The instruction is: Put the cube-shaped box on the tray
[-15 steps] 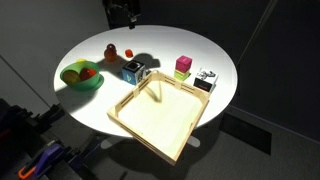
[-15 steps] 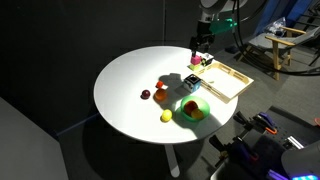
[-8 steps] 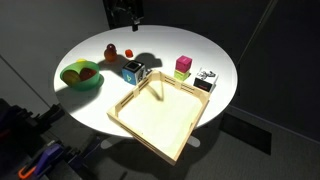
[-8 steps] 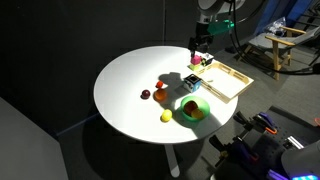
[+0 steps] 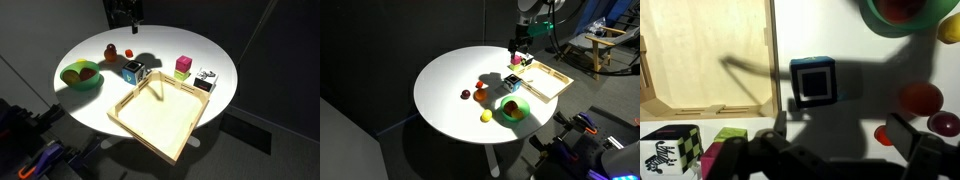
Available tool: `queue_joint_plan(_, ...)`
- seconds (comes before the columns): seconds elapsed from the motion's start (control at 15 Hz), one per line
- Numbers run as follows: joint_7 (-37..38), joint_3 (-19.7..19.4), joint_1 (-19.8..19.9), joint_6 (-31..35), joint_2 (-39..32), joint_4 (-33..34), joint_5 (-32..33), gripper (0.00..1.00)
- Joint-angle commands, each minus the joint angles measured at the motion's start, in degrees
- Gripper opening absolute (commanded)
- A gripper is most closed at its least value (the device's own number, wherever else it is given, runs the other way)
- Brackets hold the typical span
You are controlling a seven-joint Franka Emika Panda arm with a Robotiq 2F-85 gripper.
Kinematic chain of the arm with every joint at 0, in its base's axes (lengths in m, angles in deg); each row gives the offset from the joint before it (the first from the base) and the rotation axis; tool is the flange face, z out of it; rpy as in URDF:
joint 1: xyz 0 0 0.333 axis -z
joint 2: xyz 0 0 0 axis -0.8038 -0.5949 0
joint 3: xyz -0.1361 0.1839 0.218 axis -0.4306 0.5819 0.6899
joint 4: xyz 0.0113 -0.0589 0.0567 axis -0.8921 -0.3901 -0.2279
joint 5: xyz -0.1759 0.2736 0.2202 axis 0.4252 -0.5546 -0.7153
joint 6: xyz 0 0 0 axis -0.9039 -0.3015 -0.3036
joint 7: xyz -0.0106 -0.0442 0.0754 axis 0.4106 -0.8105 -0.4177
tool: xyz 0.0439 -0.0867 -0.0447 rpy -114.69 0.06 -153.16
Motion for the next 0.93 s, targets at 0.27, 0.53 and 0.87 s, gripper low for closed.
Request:
queue_joint_plan(0.27, -2.81, 0.33, 1.25, 2.37, -6.09, 0.86, 0.03, 1.0)
queue_joint_plan(0.53, -6.42, 0.77, 1.57, 7.09, -9.02, 0.29, 0.61, 1.0)
queue_joint_plan(0.87, -11.01, 1.95, 1.63, 10.67, -12.91, 1.11, 0.93, 1.0)
